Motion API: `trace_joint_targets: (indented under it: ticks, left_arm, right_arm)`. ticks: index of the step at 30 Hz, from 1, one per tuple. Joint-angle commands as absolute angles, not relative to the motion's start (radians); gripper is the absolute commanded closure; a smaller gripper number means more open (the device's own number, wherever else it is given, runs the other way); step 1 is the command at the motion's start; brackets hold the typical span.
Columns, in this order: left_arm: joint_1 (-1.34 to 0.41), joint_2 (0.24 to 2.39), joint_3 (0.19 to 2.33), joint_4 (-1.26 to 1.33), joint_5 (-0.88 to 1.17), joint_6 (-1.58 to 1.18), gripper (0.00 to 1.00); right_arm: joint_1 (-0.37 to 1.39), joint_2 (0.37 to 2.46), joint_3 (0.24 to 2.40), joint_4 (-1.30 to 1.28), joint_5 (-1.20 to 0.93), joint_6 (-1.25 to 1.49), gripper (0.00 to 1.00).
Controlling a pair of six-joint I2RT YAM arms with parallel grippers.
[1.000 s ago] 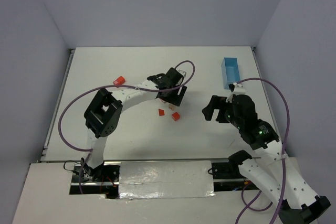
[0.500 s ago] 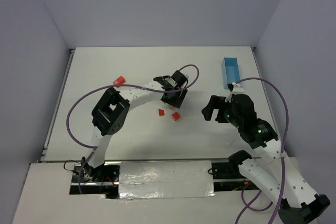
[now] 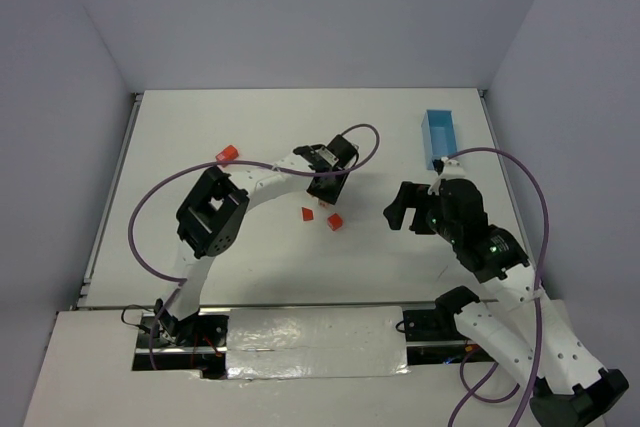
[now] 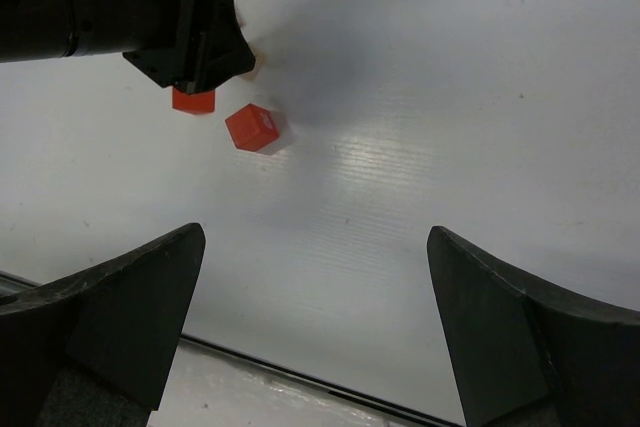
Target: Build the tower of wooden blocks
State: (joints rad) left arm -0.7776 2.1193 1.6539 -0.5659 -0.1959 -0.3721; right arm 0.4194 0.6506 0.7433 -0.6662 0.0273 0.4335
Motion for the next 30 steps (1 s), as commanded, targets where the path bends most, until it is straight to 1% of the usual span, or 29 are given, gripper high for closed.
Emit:
trace_joint_targets:
  ticks: [1, 8, 11, 13, 16, 19, 22, 26, 30]
  left_arm:
    - [-0.778, 2.094, 1.694, -0.583, -0.212, -0.397, 1.0]
    - [-0.772, 2.008, 1.726, -0.646, -0.307, -0.495, 1.0]
    - [-0.755, 1.973, 1.732, -0.692, -0.369, -0.546, 1.0]
    - [-0.741, 1.93, 1.708, -0.703, -0.405, -0.589, 1.0]
    - [-0.697, 1.855, 1.643, -0.703, -0.432, -0.655, 1.0]
    - [-0.628, 1.792, 1.605, -0.732, -0.478, -0.731, 1.0]
    - [-0.539, 1.747, 1.594, -0.765, -0.498, -0.79, 1.0]
    - [-0.41, 1.743, 1.608, -0.811, -0.532, -0.839, 1.0]
    - [-0.328, 1.781, 1.646, -0.839, -0.543, -0.851, 1.0]
  right_arm:
    - [0.428, 0.661, 0.745, -0.638, 0.032, 0.43, 0.0]
    - [0.428, 0.681, 0.755, -0.64, 0.025, 0.431, 0.0]
    - [0.426, 0.721, 0.799, -0.663, 0.023, 0.43, 0.0]
    - [0.426, 0.753, 0.865, -0.693, 0.023, 0.425, 0.0]
    - [0.426, 0.749, 0.917, -0.693, 0.02, 0.408, 0.0]
    - [0.426, 0.738, 0.922, -0.689, 0.051, 0.399, 0.0]
    - [0.426, 0.742, 0.876, -0.67, 0.055, 0.393, 0.0]
    - [0.426, 0.756, 0.819, -0.647, 0.049, 0.397, 0.0]
    - [0.425, 0.765, 0.815, -0.634, 0.037, 0.394, 0.0]
